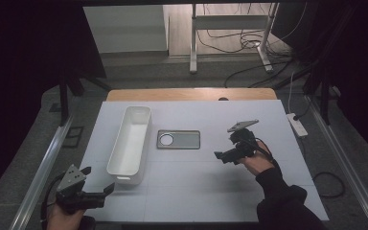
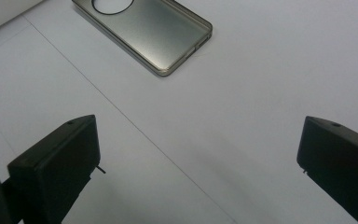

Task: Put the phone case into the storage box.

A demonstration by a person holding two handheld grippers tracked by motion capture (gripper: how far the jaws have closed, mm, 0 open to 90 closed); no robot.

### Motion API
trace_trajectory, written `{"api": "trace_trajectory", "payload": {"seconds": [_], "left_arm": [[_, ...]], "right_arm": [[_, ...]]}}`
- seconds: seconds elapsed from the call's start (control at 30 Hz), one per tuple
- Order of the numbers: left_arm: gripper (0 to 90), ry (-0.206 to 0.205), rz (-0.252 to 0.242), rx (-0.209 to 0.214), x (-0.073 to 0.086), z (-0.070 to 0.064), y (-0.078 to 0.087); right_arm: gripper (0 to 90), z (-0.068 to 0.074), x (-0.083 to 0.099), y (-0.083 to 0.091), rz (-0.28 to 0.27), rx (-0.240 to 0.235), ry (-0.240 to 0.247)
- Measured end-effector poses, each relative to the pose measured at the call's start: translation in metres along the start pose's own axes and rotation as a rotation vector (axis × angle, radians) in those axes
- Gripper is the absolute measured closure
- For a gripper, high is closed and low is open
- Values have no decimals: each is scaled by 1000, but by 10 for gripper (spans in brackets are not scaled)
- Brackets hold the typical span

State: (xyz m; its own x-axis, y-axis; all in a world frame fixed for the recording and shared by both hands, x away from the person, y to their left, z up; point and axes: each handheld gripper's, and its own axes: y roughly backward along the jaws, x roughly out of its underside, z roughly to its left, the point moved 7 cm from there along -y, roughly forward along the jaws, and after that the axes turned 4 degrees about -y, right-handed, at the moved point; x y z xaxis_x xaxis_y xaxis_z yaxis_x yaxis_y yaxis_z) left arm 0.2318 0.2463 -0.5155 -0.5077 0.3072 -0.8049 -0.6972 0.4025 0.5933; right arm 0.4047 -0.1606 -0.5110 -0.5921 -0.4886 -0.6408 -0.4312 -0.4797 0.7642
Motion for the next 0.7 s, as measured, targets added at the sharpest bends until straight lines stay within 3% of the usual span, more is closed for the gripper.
{"api": "trace_trajectory", "payload": {"seconds": [0.3,0.7], "left_arm": [[9,1,-1,2,0,0,0],[10,1,1,3,0,0,0]], "right_arm": [[0,4,-9,-14,37,-3,20],[0,10,-20,-32,44,-22,58]]}}
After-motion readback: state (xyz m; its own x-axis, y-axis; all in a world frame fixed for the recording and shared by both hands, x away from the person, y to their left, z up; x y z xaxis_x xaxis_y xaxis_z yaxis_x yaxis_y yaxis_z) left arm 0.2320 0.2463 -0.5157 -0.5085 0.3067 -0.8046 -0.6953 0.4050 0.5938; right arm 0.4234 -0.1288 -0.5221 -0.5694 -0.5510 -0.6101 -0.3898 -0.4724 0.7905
